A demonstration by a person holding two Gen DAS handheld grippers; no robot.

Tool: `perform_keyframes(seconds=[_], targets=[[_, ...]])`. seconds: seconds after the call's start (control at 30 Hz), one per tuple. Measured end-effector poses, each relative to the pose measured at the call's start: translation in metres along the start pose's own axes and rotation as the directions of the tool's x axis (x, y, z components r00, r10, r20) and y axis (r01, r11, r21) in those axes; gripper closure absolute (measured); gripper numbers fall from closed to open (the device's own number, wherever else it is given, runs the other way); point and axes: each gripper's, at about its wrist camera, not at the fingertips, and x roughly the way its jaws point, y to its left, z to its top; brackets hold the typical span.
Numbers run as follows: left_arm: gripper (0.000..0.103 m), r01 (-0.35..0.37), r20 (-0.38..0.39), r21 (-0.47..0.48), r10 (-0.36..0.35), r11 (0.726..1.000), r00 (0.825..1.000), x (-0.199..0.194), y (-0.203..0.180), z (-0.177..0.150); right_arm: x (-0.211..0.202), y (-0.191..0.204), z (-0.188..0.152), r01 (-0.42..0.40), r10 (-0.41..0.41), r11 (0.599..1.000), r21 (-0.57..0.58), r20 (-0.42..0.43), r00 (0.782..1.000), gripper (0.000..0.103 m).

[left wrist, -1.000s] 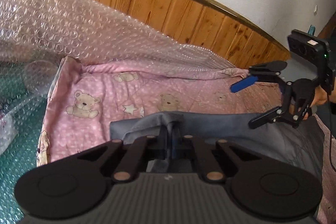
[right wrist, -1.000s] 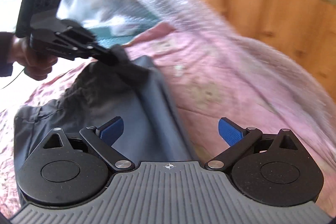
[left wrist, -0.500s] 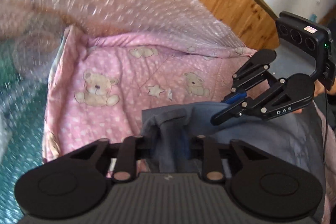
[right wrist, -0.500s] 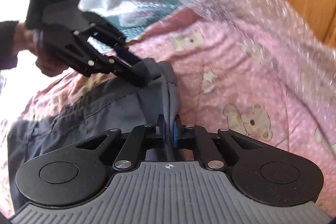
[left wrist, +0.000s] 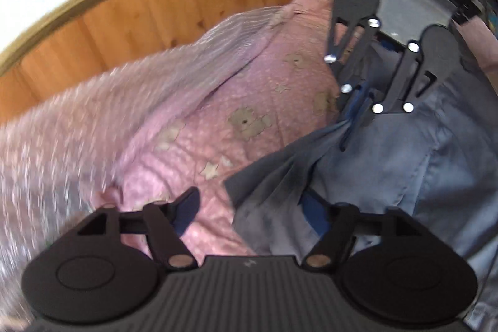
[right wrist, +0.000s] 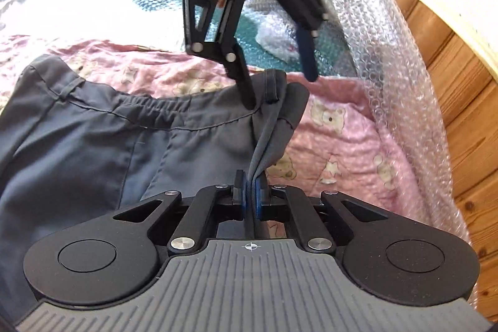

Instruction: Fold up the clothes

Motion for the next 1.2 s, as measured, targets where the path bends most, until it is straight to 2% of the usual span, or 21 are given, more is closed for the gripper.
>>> perform_keyframes(seconds=[0.1,0.17,0.2,0.23,0.27,0.3,0.33,0.4,0.47,0.53,0.63,0.73,0.77,0.8,0.87,0.93,0.97,1.0,1.07,1.13,1.2], targets=[[0.008,0.009,-0.035,0.126,-0.005,0.992,0.999,0.009,-0.012,0.016,-0.003,0.004,0.004,0.006,-0.005,1.0,-0.03,0.012,1.0,0.1],[0.008,0.051,-0.109,0.211,-0.028,0.976,0.994,0.032,-0.021,0.018,-0.007,0.003,0.005,0.008,-0.007,1.0,-0.018,0.024,1.0,0.1],[0.031,0.081,-0.155,0.216,-0.048,0.973,0.987,0.041,-0.022,0.017,-0.008,0.001,0.005,0.007,-0.008,1.0,0.007,0.024,1.0,0.1],[0.073,0.114,-0.202,0.187,-0.076,0.976,0.976,0.047,-0.019,0.014,-0.009,-0.002,0.002,0.01,-0.011,0.999,0.036,0.017,1.0,0.1],[0.084,0.146,-0.249,0.156,-0.104,0.977,0.963,0.052,-0.017,0.011,-0.009,-0.005,-0.007,0.016,-0.016,0.997,0.07,-0.002,1.0,0.097],[0.085,0.16,-0.256,0.117,-0.126,0.98,0.958,0.05,-0.013,0.008,-0.011,-0.008,-0.018,0.022,-0.019,0.994,0.104,-0.026,0.999,0.084],[0.087,0.166,-0.234,0.058,-0.149,0.984,0.961,0.04,-0.005,0.005,-0.014,-0.012,-0.033,0.025,-0.018,0.99,0.139,-0.057,0.998,0.081],[0.088,0.185,-0.205,-0.069,-0.195,0.98,0.959,0.026,0.013,-0.002,-0.024,-0.025,-0.076,0.034,0.0,0.967,0.252,-0.131,0.991,0.082],[0.088,0.19,-0.211,-0.154,-0.22,0.97,0.953,0.027,0.025,-0.007,-0.044,-0.041,-0.126,0.037,0.035,0.907,0.418,-0.164,0.986,0.082],[0.089,0.186,-0.224,-0.21,-0.233,0.96,0.946,0.036,0.032,-0.008,-0.066,-0.052,-0.172,0.048,0.072,0.819,0.572,-0.184,0.98,0.082],[0.088,0.183,-0.253,-0.288,-0.259,0.94,0.932,0.055,0.041,-0.009,-0.101,-0.052,-0.227,0.137,0.05,0.717,0.683,-0.246,0.968,0.082],[0.085,0.182,-0.255,-0.405,-0.302,0.896,0.918,0.066,0.059,-0.013,-0.144,-0.049,-0.285,0.215,0.005,0.561,0.799,-0.263,0.965,0.085],[0.083,0.174,-0.256,-0.438,-0.308,0.882,0.916,0.069,0.064,-0.014,-0.158,-0.047,-0.302,0.263,-0.025,0.51,0.819,-0.292,0.956,0.085],[0.079,0.164,-0.259,-0.465,-0.311,0.87,0.915,0.07,0.067,-0.015,-0.17,-0.042,-0.316,0.332,-0.058,0.465,0.82,-0.346,0.936,0.084],[0.067,0.1,-0.278,-0.495,-0.266,0.863,0.923,0.066,0.071,-0.016,-0.196,-0.033,-0.345,0.463,-0.117,0.368,0.807,-0.453,0.884,0.087],[0.048,0.017,-0.29,-0.517,-0.193,0.856,0.938,0.052,0.069,-0.015,-0.221,-0.023,-0.374,0.58,-0.161,0.26,0.772,-0.558,0.814,0.088],[0.045,-0.023,-0.292,-0.519,-0.152,0.854,0.944,0.043,0.067,-0.014,-0.233,-0.017,-0.379,0.623,-0.192,0.226,0.749,-0.593,0.782,0.087],[0.045,-0.085,-0.305,-0.515,-0.09,0.853,0.948,0.034,0.063,-0.012,-0.244,-0.008,-0.374,0.632,-0.226,0.208,0.747,-0.592,0.774,0.087],[0.046,-0.234,-0.339,-0.507,0.057,0.83,0.939,0.012,0.053,-0.009,-0.262,0.011,-0.361,0.598,-0.278,0.176,0.782,-0.543,0.792,0.087],[0.047,-0.289,-0.308,-0.557,0.129,0.778,0.943,-0.014,0.04,-0.008,-0.267,0.032,-0.353,0.563,-0.279,0.173,0.808,-0.508,0.815,0.071],[0.047,-0.283,-0.26,-0.635,0.146,0.718,0.954,-0.039,0.024,-0.01,-0.267,0.054,-0.359,0.577,-0.249,0.158,0.802,-0.533,0.809,0.069]])
